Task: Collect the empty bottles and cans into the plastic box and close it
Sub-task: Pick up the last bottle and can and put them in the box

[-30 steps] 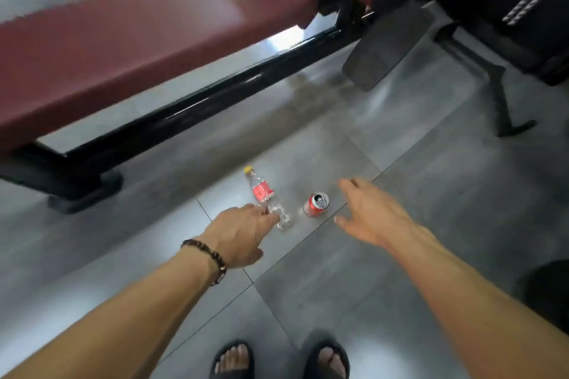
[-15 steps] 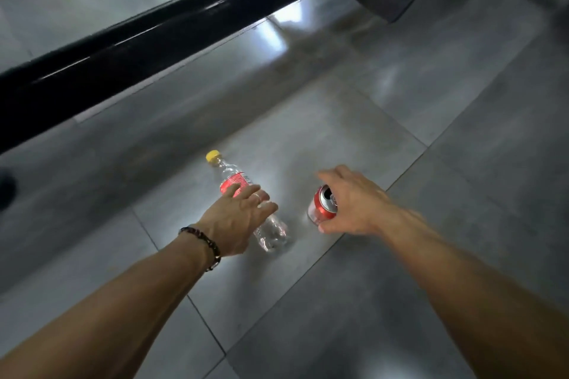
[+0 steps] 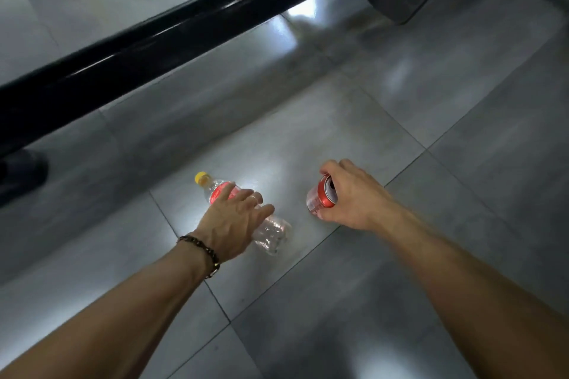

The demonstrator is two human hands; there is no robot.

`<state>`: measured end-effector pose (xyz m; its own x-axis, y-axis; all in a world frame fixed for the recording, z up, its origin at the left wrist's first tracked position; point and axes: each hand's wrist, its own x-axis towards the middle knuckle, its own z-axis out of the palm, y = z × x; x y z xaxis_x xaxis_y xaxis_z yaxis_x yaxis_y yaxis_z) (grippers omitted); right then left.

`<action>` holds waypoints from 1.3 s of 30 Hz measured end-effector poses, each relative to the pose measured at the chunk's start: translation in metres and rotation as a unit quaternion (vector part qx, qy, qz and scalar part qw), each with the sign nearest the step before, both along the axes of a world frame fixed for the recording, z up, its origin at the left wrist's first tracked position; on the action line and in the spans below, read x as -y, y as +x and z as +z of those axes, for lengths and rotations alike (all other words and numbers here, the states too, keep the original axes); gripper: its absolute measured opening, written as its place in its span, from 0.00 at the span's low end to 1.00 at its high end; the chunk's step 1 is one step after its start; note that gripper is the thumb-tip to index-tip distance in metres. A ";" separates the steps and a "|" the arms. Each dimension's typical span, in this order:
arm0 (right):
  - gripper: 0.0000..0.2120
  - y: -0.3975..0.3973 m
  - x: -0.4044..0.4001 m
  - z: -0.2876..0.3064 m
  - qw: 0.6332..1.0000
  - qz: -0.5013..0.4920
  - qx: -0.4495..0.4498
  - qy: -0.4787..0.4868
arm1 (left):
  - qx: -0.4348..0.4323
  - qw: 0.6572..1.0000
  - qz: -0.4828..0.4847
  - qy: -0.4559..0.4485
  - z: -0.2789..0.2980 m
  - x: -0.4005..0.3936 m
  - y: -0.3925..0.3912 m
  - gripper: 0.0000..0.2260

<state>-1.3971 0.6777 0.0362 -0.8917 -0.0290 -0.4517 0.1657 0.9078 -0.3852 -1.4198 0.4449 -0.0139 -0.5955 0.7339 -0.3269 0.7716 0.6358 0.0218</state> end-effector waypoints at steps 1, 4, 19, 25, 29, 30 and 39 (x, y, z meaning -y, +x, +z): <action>0.32 0.002 0.004 0.020 1.000 -0.001 0.002 -0.006 | 0.007 1.000 0.009 0.006 0.022 0.005 0.007 0.22; 0.35 0.006 0.017 0.091 1.000 -0.006 -0.003 -0.024 | 0.000 0.999 0.045 0.010 0.101 0.021 0.024 0.24; 0.34 0.010 0.130 0.469 0.984 0.097 -0.073 -0.127 | -0.029 0.942 0.330 -0.055 0.499 0.124 0.123 0.20; 0.33 0.052 0.239 0.556 0.960 0.227 -0.075 -0.144 | -0.056 0.892 0.445 -0.053 0.582 0.207 0.215 0.20; 0.34 0.104 0.325 0.586 0.936 0.306 -0.077 -0.156 | -0.064 0.851 0.519 -0.054 0.612 0.270 0.295 0.20; 0.34 0.121 0.348 0.591 0.930 0.324 -0.075 -0.159 | -0.064 0.840 0.537 -0.053 0.617 0.286 0.317 0.21; 0.33 0.336 0.572 0.608 0.878 0.451 -0.054 -0.149 | -0.055 0.744 0.666 -0.018 0.633 0.446 0.569 0.23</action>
